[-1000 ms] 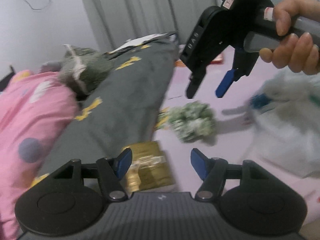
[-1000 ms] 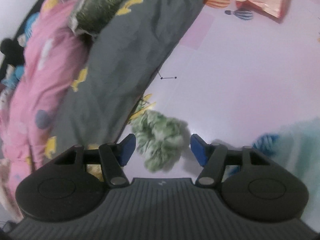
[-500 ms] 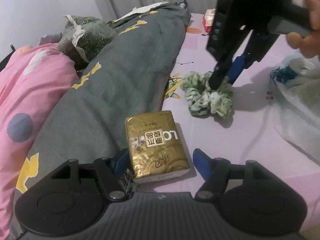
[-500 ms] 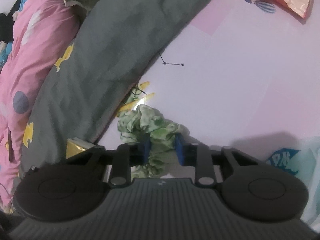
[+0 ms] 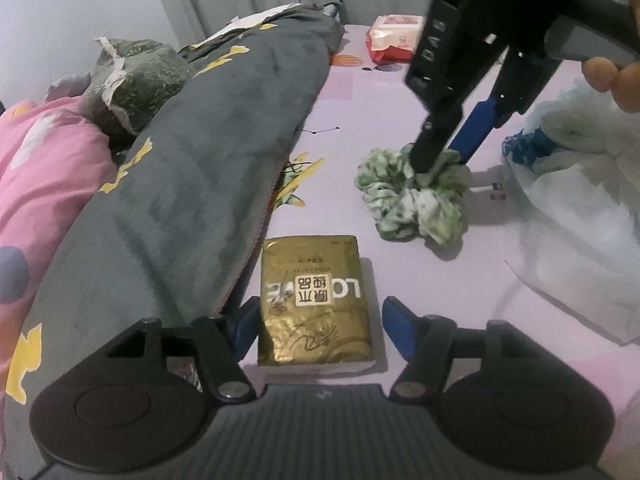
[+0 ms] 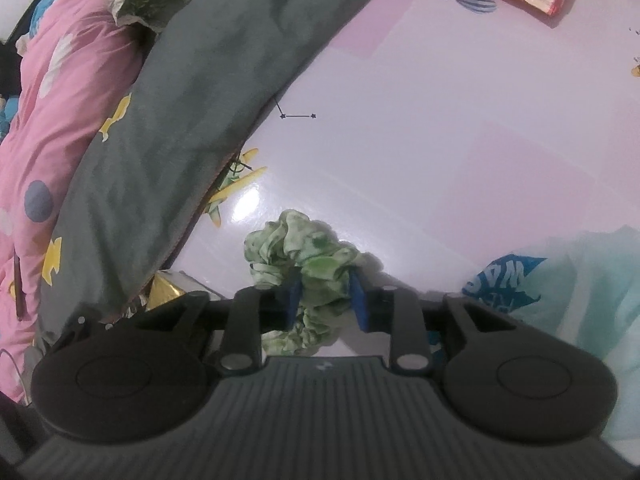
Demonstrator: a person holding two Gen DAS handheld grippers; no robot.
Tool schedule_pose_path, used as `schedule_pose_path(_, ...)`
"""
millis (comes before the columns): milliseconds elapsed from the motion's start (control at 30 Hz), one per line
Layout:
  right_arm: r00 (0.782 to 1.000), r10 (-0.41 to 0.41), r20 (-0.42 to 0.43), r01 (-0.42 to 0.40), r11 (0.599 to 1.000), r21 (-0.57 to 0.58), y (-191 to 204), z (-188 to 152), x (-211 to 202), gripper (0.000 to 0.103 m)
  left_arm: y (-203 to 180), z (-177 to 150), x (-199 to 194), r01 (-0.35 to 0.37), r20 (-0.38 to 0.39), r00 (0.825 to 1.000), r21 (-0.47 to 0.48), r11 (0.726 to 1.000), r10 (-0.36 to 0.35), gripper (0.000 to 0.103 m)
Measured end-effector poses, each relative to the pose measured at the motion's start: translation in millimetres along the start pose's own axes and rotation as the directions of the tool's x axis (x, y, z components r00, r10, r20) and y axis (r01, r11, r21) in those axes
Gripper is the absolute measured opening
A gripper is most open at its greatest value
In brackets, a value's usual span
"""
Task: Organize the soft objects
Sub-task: 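Grasp the gold tissue pack with the left gripper while the right gripper lifts the green cloth, then carry the green cloth into the box and release it while the left gripper carries the gold pack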
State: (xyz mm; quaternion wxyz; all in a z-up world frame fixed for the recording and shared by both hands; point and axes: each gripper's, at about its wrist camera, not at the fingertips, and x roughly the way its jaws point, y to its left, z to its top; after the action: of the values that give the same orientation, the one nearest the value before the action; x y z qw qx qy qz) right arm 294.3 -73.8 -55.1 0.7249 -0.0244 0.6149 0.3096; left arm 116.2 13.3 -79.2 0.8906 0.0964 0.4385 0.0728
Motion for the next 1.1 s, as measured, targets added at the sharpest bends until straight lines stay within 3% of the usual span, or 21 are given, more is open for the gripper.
schedule_pose_path(67, 1.000, -0.001, -0.005, 0.001, 1.000, -0.009, 1, 2, 4, 0.042, -2, 0, 2, -0.004, -0.004, 1.000, 0.001, 1.000, 0.004, 0.067)
schedule_pose_path(200, 1.000, -0.027, -0.014, 0.026, 0.999, -0.041, 6, 4, 14, 0.044, -1, 3, 5, -0.012, 0.001, 1.000, -0.005, 1.000, 0.012, 0.067)
schedule_pose_path(333, 0.999, -0.022, -0.023, 0.021, 0.999, -0.049, 7, 2, 19, 0.043, -2, 4, 7, -0.019, 0.013, 1.000, 0.002, 1.000, 0.019, 0.054)
schedule_pose_path(467, 0.999, -0.019, -0.026, 0.018, 0.999, -0.048, 7, -3, 22, 0.023, -2, 3, 6, -0.021, 0.025, 0.999, 0.007, 1.000, 0.021, 0.053)
schedule_pose_path(600, 1.000, 0.003, 0.002, -0.003, 1.000, -0.005, 1, -6, 14, 0.017, -1, 3, 2, -0.024, 0.035, 0.999, 0.002, 1.000, 0.024, 0.053)
schedule_pose_path(867, 0.993, 0.036, 0.111, -0.036, 0.999, 0.006, -1, -15, -33, 0.016, 4, 8, -25, -0.025, 0.108, 0.994, -0.019, 1.000, 0.027, 0.053)
schedule_pose_path(1100, 0.968, 0.053, 0.244, -0.065, 0.997, 0.045, -16, -43, -103, 0.016, -2, 25, -61, 0.038, 0.227, 0.973, 0.013, 0.999, -0.040, 0.053)
